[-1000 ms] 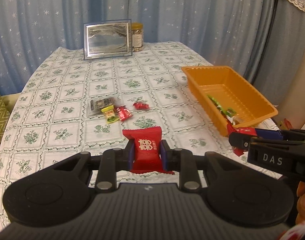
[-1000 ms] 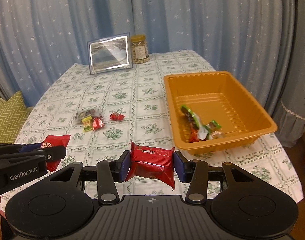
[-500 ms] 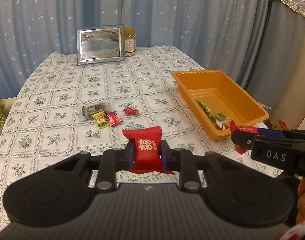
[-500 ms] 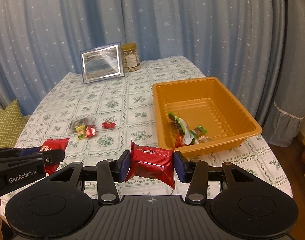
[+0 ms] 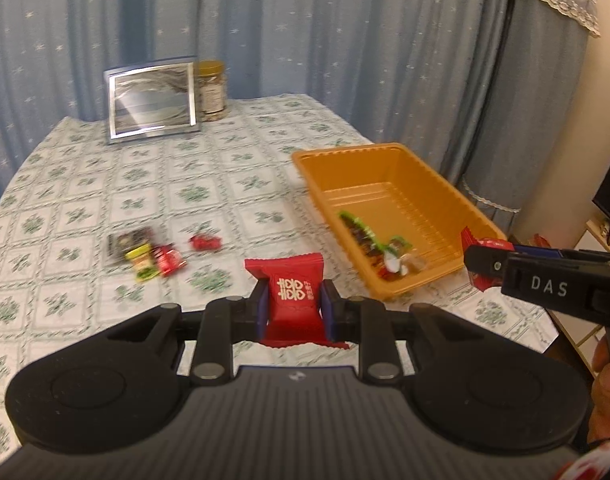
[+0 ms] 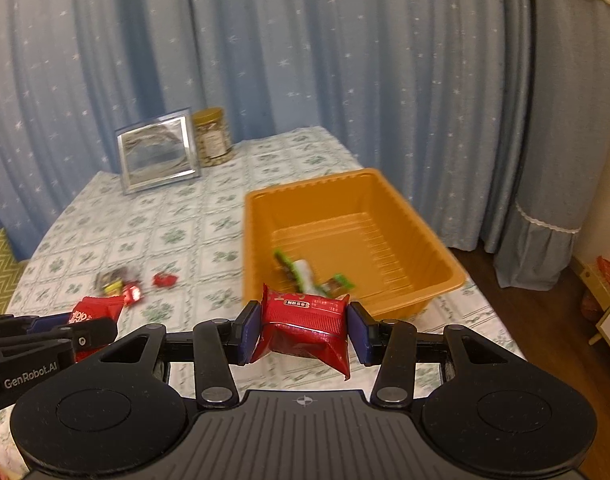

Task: Organize snacks
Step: 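Carry both red packets over the orange tray with both tools, then open both tools to drop the red packets into the tray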

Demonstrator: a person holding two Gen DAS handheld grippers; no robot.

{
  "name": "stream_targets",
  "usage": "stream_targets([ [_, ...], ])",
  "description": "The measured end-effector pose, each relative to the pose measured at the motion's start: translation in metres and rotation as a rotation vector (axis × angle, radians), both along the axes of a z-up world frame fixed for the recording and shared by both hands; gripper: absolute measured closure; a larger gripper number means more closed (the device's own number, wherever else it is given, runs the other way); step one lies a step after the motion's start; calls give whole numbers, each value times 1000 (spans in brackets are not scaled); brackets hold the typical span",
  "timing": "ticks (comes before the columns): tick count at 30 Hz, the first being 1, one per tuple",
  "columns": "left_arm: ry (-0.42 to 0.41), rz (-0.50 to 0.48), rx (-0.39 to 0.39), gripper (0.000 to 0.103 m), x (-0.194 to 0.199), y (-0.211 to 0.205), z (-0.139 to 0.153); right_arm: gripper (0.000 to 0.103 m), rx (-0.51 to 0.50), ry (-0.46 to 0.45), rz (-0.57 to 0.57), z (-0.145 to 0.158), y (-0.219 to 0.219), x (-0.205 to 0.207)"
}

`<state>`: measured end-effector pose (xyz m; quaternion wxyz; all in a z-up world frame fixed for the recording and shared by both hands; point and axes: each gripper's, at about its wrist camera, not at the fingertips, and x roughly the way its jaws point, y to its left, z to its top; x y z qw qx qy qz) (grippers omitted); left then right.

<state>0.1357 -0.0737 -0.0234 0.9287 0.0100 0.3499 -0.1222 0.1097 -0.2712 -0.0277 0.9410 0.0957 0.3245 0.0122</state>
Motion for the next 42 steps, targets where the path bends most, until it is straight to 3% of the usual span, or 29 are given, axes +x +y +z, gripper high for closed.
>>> stream_targets([
  [20,1,-128,-3,79,90,-83,-14,56,-27,8,-78,-11,-63,65],
  [40,9,-177,3,79,137,-111,-40,56,-17,41,-106,-36,-85,104],
  [42,9,-170,-3,72,141,-111,-43,56,-14,45,-110,-38,-87,104],
])
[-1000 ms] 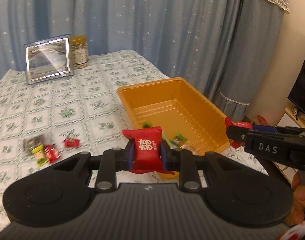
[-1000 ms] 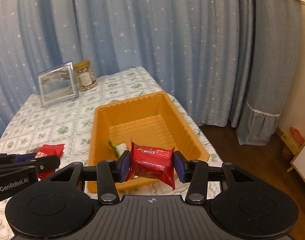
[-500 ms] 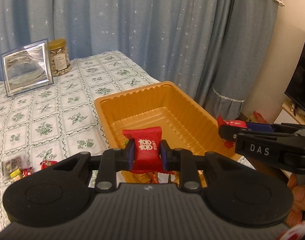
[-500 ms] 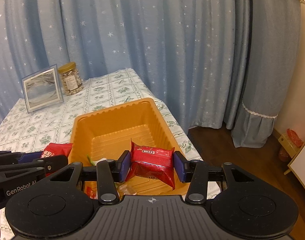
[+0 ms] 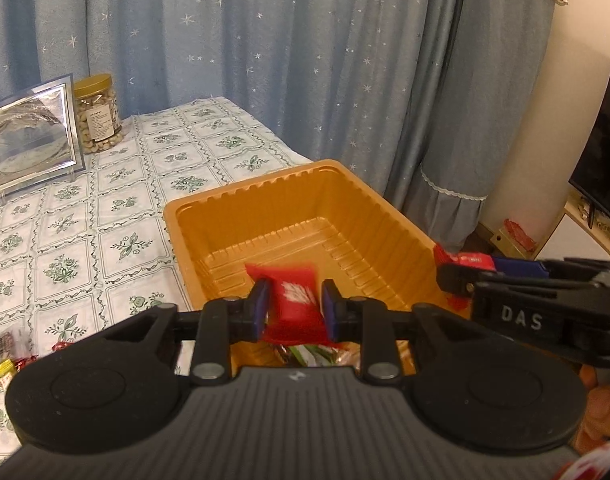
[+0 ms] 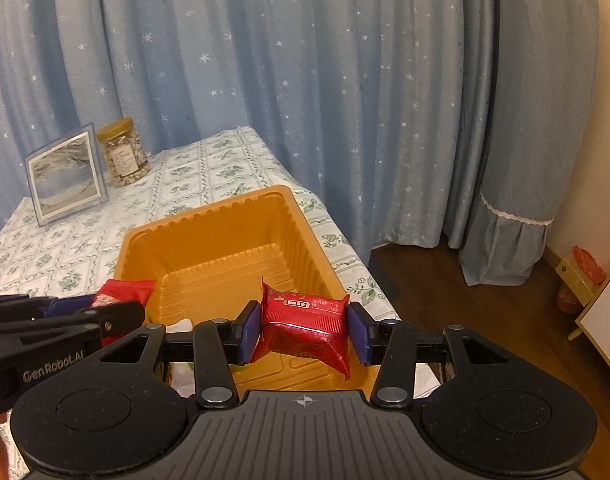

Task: Organize snacks
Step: 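Open both tools to drop the red packets into the tray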

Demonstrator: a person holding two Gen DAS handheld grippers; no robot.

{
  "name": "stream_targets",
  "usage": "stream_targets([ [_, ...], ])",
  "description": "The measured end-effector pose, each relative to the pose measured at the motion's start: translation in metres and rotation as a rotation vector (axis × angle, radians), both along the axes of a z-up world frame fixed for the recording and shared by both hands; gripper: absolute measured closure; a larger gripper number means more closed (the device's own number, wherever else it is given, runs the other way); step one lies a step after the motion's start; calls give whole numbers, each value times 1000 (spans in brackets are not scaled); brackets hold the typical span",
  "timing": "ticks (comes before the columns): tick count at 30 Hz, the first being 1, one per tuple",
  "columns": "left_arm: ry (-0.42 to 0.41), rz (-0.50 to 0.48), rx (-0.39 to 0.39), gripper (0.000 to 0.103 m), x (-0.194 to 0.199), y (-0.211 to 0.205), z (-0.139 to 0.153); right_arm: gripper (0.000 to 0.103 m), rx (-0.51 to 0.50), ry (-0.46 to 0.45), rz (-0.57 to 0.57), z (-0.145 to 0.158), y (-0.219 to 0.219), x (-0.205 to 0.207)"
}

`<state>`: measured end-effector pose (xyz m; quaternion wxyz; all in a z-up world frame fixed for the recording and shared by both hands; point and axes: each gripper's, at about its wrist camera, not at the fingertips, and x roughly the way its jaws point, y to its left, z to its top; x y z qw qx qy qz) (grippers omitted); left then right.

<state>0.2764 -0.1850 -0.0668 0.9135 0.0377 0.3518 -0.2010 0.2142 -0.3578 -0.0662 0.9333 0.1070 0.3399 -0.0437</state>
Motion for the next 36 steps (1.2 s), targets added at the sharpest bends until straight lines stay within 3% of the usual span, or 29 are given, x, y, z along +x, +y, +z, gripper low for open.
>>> stream_targets([
  [2,2,7,-5,67,2,3,-1,56,4,2,-3,-1,-1,1],
  [19,3,71,4,67,-6,38,-1,56,30,-17,44,3,19,16],
  [23,0,79,5,67,-8,42,0,34,53,-28,54,3,21,18],
  [36,-3,130,5,66,-36,66,13,34,51,-30,51,21,35,-4],
])
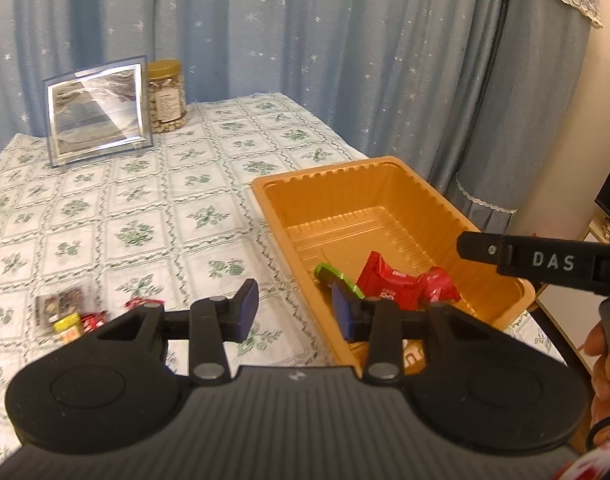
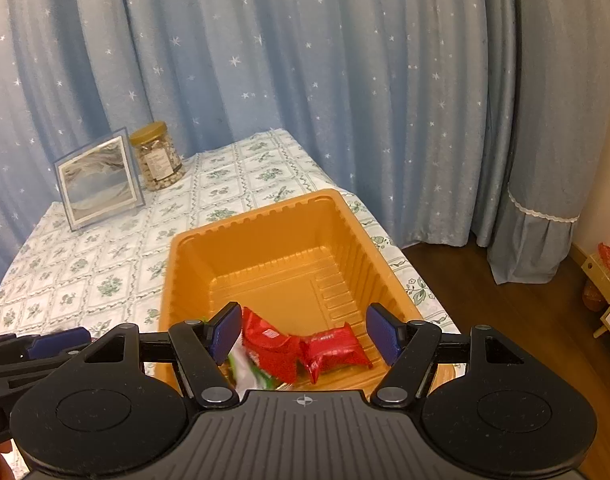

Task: Organize snacks
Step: 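Open both tools to drop the red packets into the tray, then move both open tools back toward the remaining sweets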

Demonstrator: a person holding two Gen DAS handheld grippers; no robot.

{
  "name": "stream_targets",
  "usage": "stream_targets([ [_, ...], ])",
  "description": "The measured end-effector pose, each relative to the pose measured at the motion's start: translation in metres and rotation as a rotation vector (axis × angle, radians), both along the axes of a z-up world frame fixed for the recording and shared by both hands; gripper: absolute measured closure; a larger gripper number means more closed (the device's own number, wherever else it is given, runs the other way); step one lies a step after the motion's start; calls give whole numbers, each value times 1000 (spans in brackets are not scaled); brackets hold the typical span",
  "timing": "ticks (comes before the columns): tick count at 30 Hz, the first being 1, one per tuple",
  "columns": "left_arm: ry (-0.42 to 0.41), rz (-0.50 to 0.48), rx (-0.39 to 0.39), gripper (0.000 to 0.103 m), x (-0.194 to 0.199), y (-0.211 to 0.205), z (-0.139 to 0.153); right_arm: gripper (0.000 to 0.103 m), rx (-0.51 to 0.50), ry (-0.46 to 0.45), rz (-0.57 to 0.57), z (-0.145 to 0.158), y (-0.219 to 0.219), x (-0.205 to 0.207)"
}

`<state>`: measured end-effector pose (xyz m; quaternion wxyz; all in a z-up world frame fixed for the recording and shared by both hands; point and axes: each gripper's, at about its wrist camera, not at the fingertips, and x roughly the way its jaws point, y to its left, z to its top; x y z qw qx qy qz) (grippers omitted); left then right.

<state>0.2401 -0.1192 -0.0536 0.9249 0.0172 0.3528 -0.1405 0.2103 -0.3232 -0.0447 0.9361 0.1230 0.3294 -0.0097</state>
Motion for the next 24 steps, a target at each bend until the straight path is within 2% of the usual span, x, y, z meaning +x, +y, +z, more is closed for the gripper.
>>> stream_targets([
  [14,-46,79,-22,42,-75,42,45,34,-56,-49,32,47,37,-63],
  [24,-84,142,-15,31,-119,81,64,34,-60,-65,87,58,77,-97],
])
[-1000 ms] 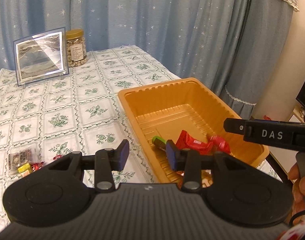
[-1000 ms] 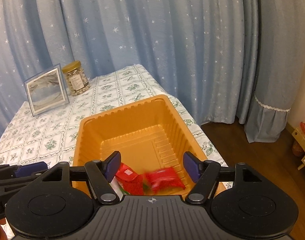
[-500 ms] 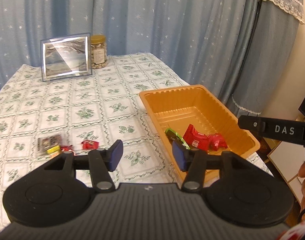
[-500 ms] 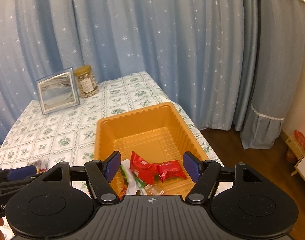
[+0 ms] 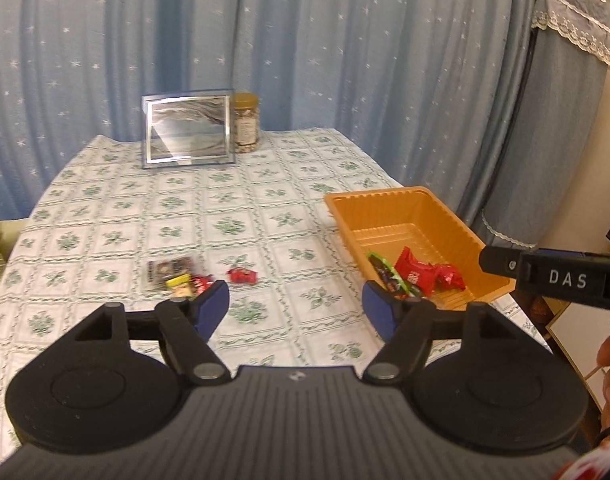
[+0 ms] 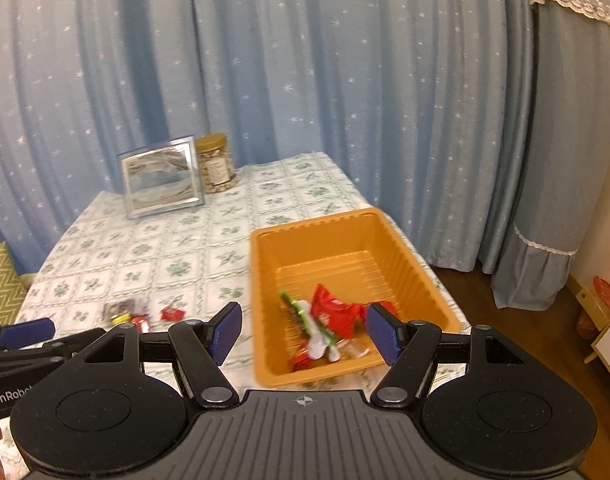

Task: Organize snacks
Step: 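Move both open tools back toward the remaining sweets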

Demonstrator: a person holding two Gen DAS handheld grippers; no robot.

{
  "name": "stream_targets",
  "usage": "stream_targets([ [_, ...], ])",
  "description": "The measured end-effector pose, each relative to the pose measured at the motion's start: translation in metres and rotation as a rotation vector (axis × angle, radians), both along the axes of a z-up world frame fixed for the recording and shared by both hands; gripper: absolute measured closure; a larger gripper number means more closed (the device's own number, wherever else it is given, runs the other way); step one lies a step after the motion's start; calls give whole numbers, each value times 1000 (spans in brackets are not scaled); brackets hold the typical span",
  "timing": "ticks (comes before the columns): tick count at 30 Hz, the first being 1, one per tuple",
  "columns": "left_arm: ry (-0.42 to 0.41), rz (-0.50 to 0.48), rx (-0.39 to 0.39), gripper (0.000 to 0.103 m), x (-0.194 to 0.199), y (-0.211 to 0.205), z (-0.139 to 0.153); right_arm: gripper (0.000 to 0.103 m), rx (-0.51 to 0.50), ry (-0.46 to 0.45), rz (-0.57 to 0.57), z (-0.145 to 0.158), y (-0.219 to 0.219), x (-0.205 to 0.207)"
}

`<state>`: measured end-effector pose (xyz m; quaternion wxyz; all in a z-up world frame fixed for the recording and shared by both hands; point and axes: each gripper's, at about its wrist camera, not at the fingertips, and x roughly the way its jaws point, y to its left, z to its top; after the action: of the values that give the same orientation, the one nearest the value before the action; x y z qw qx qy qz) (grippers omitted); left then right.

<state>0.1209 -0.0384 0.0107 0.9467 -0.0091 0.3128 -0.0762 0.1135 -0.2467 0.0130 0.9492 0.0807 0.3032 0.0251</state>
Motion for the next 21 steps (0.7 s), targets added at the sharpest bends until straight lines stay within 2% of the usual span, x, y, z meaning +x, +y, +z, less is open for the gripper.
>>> stream_targets([
  [10,-5,89,19,23,-30,52,1,34,5,11,74,-5,39,-11],
  [21,21,178,25,19,-34,98,-9,34,1,23,146,-14,74,-5],
])
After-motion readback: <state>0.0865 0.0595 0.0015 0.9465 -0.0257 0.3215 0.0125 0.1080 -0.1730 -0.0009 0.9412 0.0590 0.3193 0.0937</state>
